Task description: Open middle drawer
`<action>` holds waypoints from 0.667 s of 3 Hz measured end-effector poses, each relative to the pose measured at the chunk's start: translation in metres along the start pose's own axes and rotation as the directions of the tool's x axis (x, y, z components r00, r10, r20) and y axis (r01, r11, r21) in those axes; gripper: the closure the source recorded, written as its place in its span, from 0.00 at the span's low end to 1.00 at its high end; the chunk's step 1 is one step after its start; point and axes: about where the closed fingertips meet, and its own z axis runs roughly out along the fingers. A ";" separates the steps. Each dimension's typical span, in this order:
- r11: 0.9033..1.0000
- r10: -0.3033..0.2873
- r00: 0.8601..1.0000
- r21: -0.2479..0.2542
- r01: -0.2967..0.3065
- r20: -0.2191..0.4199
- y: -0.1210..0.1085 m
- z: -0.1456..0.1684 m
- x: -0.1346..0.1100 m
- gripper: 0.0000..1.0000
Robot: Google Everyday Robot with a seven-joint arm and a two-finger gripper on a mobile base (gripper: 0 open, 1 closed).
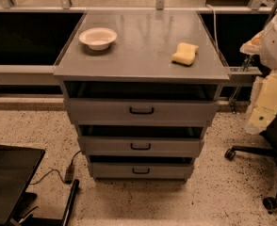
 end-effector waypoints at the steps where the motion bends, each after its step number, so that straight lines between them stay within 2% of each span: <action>1: 1.000 0.000 1.000 0.000 0.000 0.000 0.000 0.000 0.000 0.00; 2: 1.000 -0.012 0.999 0.011 0.012 0.041 0.007 0.003 -0.002 0.00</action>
Offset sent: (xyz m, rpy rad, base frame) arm -0.0117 0.0090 -0.0163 0.0799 -0.0359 0.0464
